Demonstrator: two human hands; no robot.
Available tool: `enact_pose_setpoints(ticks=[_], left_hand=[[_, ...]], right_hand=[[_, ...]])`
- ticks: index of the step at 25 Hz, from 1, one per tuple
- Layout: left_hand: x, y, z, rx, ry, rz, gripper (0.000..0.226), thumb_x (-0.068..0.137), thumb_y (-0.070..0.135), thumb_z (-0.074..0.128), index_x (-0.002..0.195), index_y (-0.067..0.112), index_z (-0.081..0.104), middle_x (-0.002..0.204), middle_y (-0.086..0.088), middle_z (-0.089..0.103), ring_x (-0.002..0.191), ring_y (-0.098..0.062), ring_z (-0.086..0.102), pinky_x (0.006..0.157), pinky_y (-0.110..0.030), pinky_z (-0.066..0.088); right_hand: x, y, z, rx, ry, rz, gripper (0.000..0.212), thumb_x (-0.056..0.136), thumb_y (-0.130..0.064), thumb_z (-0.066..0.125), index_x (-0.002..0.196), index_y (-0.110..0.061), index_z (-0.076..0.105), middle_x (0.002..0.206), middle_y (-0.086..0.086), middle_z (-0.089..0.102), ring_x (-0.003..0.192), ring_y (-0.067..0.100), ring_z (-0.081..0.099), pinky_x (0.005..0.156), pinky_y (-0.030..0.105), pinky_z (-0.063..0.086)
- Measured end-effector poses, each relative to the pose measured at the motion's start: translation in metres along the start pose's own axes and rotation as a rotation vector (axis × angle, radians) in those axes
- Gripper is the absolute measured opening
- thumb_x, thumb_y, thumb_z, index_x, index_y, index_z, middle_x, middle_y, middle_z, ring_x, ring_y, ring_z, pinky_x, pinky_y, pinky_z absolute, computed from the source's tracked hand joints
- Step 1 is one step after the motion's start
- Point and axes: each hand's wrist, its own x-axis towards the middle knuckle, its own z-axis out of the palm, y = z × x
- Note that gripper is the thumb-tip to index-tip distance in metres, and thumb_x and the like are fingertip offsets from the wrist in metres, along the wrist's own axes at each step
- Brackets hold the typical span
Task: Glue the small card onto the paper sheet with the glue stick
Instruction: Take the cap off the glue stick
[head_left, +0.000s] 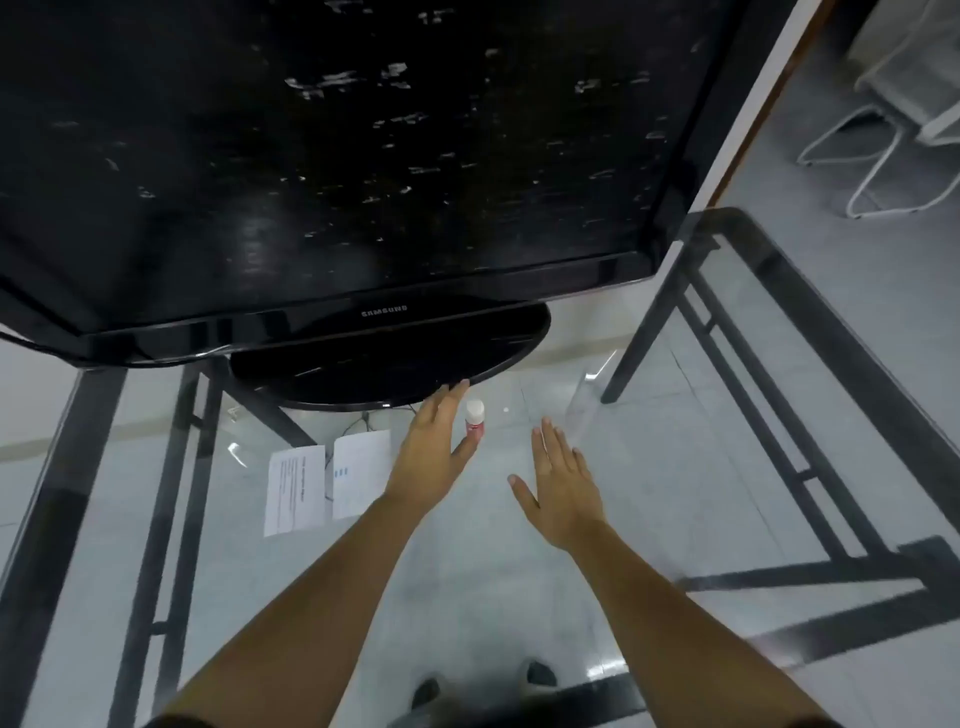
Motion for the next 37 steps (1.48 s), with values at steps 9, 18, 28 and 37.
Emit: enact_pose_setpoints(ticks=[9, 18, 28, 37], left_hand=[[0.024, -0.002, 0.012, 0.088, 0.061, 0.138, 0.033, 0.089, 0.015, 0.059, 0.121, 0.010, 0.054, 0.109, -0.015, 0.066, 0.098, -0.028, 0.062, 0.085, -0.028, 0.044], [0.021, -0.003, 0.018, 0.027, 0.105, 0.126, 0.035, 0.086, 0.010, 0.063, 0.120, 0.012, 0.055, 0.100, -0.014, 0.067, 0.089, -0.024, 0.061, 0.076, -0.021, 0.042], [0.007, 0.002, 0.001, -0.367, 0.029, -0.211, 0.024, 0.088, 0.026, 0.060, 0.109, 0.022, 0.049, 0.097, 0.005, 0.061, 0.085, -0.005, 0.059, 0.071, -0.014, 0.042], [-0.010, 0.014, 0.001, -0.381, 0.062, -0.239, 0.035, 0.078, 0.037, 0.070, 0.098, 0.021, 0.046, 0.092, 0.003, 0.059, 0.077, -0.013, 0.063, 0.060, -0.021, 0.051]], right_hand=[[0.004, 0.010, 0.022, -0.079, 0.000, 0.022, 0.072, 0.093, -0.057, 0.011, 0.146, -0.014, -0.010, 0.157, 0.005, -0.009, 0.142, 0.019, -0.015, 0.112, 0.034, -0.009], [0.005, 0.011, 0.025, -0.097, 0.018, 0.026, 0.072, 0.091, -0.059, 0.008, 0.146, -0.016, -0.009, 0.157, 0.004, -0.009, 0.137, 0.016, -0.021, 0.111, 0.033, -0.011], [0.010, 0.020, -0.006, 0.315, 0.042, 0.022, 0.061, 0.097, -0.044, 0.033, 0.146, -0.011, 0.017, 0.155, 0.007, 0.020, 0.143, 0.021, 0.016, 0.114, 0.032, 0.012], [0.024, 0.001, -0.063, 0.776, 0.189, 0.026, 0.033, 0.096, -0.031, 0.045, 0.123, -0.014, 0.057, 0.122, 0.003, 0.059, 0.110, 0.013, 0.053, 0.089, 0.012, 0.037]])
